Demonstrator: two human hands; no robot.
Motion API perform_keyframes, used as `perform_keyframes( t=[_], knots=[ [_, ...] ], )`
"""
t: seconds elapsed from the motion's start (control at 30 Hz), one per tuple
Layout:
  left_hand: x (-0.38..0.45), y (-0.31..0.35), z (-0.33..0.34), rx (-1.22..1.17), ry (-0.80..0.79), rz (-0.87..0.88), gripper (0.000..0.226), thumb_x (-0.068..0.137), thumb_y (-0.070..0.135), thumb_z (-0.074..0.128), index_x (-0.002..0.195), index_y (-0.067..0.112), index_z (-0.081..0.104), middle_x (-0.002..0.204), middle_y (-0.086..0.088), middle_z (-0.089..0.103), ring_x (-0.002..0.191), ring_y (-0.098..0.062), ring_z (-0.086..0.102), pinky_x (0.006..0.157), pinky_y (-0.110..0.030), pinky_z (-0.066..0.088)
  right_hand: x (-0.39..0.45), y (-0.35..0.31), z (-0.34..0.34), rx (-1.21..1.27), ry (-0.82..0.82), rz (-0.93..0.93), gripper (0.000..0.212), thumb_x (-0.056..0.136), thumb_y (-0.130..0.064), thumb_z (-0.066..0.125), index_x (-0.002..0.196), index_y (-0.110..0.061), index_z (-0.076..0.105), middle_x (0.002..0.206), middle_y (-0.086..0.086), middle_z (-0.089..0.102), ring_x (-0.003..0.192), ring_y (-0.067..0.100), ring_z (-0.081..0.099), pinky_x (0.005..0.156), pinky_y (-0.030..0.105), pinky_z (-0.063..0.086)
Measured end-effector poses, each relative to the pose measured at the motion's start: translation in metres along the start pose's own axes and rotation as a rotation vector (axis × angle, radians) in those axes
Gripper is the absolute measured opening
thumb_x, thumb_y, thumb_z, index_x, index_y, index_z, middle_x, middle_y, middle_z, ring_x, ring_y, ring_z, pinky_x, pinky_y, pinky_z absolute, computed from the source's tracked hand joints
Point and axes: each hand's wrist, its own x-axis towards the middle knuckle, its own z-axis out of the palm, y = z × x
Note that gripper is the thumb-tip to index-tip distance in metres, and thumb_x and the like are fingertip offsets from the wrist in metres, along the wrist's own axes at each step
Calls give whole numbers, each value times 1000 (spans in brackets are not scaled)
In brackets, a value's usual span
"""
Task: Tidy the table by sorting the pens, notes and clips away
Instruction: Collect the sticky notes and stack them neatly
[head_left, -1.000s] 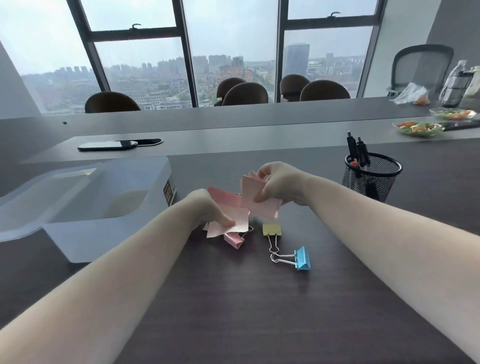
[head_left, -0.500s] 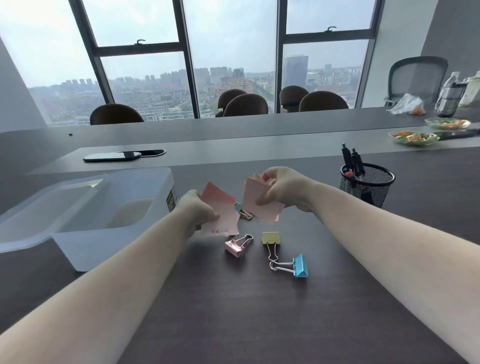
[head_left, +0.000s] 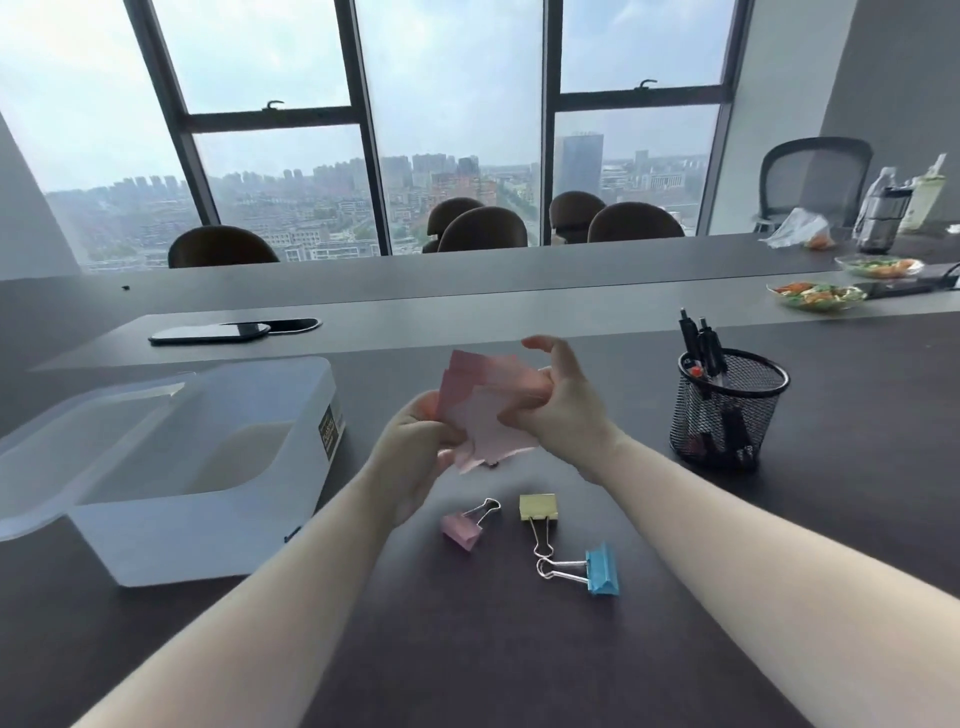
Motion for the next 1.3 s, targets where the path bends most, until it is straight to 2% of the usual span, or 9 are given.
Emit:
perform_keyframes(
  t=[0.1, 0.2, 0.4, 0.6, 0.8, 0.9, 1.03, 1.17, 1.3],
  knots=[
    [4, -15, 3, 119, 45, 14, 45, 56, -10, 53, 94, 9, 67, 89, -14, 67, 85, -28, 61, 81, -39, 47, -3, 12, 7, 10, 75, -36, 70, 73, -4, 69, 129, -33, 38, 92, -5, 54, 82, 7, 58, 61, 3, 46],
    [9, -23, 6, 110, 67, 90, 40, 61, -15, 56, 94, 4, 68, 84, -11, 70, 79, -24, 62, 72, -28, 50, -2, 25, 16, 176, 86, 0, 79, 69, -1, 70, 125, -46, 35, 108, 6, 60, 95, 17, 62, 85, 28, 55],
    [12, -18, 15, -7, 65, 55, 45, 52, -13, 40, 68, 16, 71, 57, -1, 60, 56, -17, 47, 52, -25, 35, 2, 36, 14, 308, 22, 26, 78, 74, 12, 59, 128, -40, 37, 93, 8, 64, 83, 18, 61, 78, 30, 51],
    [14, -14, 25, 262, 130, 241, 42, 67, -3, 49, 94, 29, 56, 79, 8, 60, 55, 4, 54, 47, -11, 41, 7, 32, 4, 349, 93, 27, 59, 77, 11, 60, 114, -34, 52, 107, 23, 65, 84, 17, 61, 76, 24, 48],
    [21, -15, 36, 259, 284, 260, 41, 69, 68, 51, 97, 38, 52, 100, 1, 65, 99, -18, 64, 90, -35, 49, 5, 30, 13, 355, -48, 47, 56, 83, 9, 56, 121, -30, 47, 119, 19, 61, 100, 25, 63, 89, 31, 50],
    [22, -18, 41, 208, 283, 218, 29, 88, 56, 47, 90, 28, 55, 106, -14, 70, 104, -29, 66, 95, -44, 48, 2, 26, 21, 336, -69, 45, 56, 84, 7, 52, 115, -39, 47, 118, 14, 62, 109, 24, 62, 99, 35, 47],
    [23, -20, 39, 219, 357, 226, 15, 83, 45, 51, 86, 32, 55, 108, -11, 69, 106, -30, 65, 99, -50, 47, 3, 25, 26, 357, -53, 51, 60, 84, 11, 45, 114, -41, 44, 109, 6, 63, 93, 14, 61, 85, 24, 49],
    [22, -12, 37, 167, 401, 252, 42, 62, 67, 57, 95, 42, 49, 121, -2, 60, 113, -22, 60, 102, -43, 46, 1, 25, 26, 341, -43, 71, 66, 81, 13, 44, 122, -38, 38, 103, 0, 65, 86, 10, 61, 75, 16, 48],
    [21, -15, 40, 271, 411, 246, 52, 73, 59, 65, 113, 29, 51, 96, 9, 60, 96, -13, 61, 88, -29, 48, 1, 23, 27, 356, -31, 96, 60, 81, 12, 51, 122, -31, 46, 114, 12, 67, 91, 15, 63, 80, 24, 49]
  ],
)
